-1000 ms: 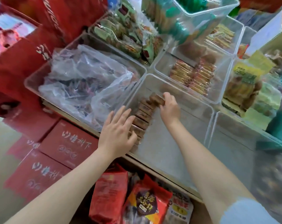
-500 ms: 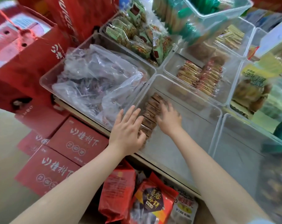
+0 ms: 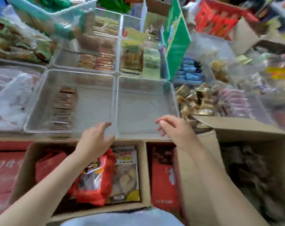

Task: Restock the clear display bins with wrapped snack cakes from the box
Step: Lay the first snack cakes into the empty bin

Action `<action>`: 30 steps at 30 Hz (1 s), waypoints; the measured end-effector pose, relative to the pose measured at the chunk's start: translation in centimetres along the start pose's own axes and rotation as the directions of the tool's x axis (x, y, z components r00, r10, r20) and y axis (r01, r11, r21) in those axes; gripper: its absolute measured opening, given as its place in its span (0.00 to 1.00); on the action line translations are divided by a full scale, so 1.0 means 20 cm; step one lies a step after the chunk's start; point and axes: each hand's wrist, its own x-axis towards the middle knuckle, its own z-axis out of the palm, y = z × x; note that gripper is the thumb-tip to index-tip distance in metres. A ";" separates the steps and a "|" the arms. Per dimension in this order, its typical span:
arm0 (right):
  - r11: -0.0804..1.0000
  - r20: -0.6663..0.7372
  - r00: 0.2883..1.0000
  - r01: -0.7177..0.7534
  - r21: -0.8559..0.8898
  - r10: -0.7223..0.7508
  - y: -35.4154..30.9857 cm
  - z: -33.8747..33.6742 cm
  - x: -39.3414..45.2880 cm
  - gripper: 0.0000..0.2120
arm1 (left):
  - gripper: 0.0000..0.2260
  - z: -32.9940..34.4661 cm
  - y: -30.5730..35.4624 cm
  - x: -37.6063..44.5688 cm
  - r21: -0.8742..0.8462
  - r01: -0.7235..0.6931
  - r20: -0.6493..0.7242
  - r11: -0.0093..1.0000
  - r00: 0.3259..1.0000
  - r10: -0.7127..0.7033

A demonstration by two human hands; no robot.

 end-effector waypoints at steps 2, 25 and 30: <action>1.000 -0.055 0.998 0.005 -0.020 -0.006 0.12 -0.22 -0.16 0.08 | 0.22 0.21 0.35 -0.15 -0.119 -0.139 0.104 0.983 0.983 0.152; 0.726 0.564 0.746 0.162 -0.668 0.353 1.25 -0.67 -0.57 0.40 | 0.35 1.04 1.42 -0.71 -0.333 -0.228 0.020 0.915 0.968 0.248; 0.933 0.478 0.834 -0.111 -0.342 0.275 1.22 -0.89 -0.49 0.37 | 0.37 1.05 1.44 -0.73 -0.285 -0.110 -0.013 0.952 0.994 0.111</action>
